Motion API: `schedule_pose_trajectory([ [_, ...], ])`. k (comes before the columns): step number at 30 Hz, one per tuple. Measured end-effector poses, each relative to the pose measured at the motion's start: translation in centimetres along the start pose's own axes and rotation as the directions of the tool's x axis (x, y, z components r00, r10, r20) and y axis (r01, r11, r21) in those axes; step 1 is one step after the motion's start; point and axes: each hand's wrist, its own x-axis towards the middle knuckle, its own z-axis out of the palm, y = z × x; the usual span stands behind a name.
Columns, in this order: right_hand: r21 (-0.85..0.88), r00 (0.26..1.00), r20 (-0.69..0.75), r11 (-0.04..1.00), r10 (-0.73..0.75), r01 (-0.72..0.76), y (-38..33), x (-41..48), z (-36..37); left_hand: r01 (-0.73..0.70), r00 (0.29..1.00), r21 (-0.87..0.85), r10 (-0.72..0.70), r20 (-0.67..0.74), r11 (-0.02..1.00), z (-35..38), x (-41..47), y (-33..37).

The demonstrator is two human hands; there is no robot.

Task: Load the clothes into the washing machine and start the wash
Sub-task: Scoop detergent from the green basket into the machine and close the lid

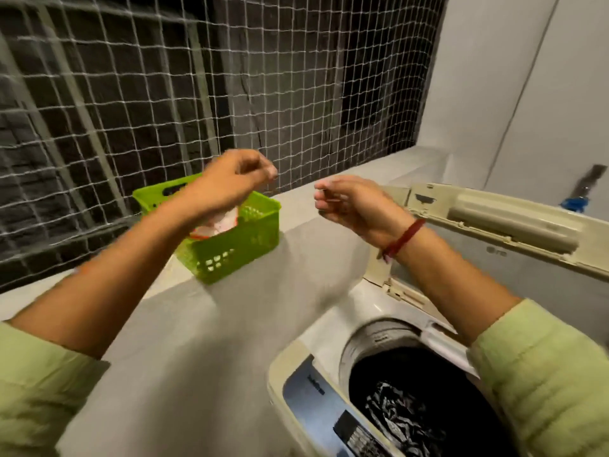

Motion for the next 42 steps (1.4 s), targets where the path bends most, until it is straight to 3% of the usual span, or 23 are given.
schedule_pose_trajectory([
  [3,-0.325,0.983,0.13,0.931,-0.129,0.165,-1.3,3.6,4.2,0.102,0.99,0.377,-0.057,-0.127,0.921,-2.8,1.3,-3.9],
  [5,-0.532,0.962,0.221,0.807,-0.157,0.254,-1.4,5.9,7.0,0.177,0.984,0.483,-0.151,-0.091,0.858,-3.2,1.6,-6.3],
  [6,-0.639,0.953,0.261,0.713,-0.152,0.289,-1.1,7.1,8.4,0.193,0.98,0.508,-0.191,-0.057,0.839,-3.0,1.7,-7.3],
  [8,-0.853,0.94,0.317,0.395,-0.128,0.342,-0.3,8.9,11.1,0.203,0.973,0.528,-0.23,-0.015,0.824,-2.6,1.7,-8.9],
  [10,-0.929,0.934,0.353,0.097,-0.048,0.356,0.7,9.8,13.5,0.195,0.973,0.54,-0.23,-0.003,0.819,-2.5,1.8,-10.3],
  [13,-0.933,0.935,0.351,-0.068,0.054,0.355,3.0,10.9,15.7,0.194,0.978,0.549,-0.203,-0.045,0.813,-2.5,2.2,-11.1],
  [21,-0.966,0.972,0.236,-0.111,-0.01,0.234,4.2,11.2,16.4,0.237,0.971,0.499,-0.2,-0.127,0.833,-2.5,2.7,-12.2],
  [27,-0.964,0.97,0.242,-0.106,0.027,0.244,2.9,9.6,16.1,0.247,0.957,0.375,-0.163,-0.241,0.894,-2.7,2.4,-12.3],
  [36,-0.964,0.959,0.227,-0.181,-0.168,0.196,2.6,8.6,15.5,0.255,0.943,0.317,-0.162,-0.292,0.914,-2.7,2.1,-12.0],
  [39,-0.967,0.976,0.189,-0.197,-0.111,0.165,2.4,9.4,15.2,0.271,0.933,0.283,-0.178,-0.312,0.92,-2.7,2.0,-12.1],
  [42,-0.984,0.992,0.124,-0.134,-0.012,0.121,2.1,10.4,14.5,0.283,0.929,0.254,-0.198,-0.313,0.925,-2.8,1.9,-12.1],
])
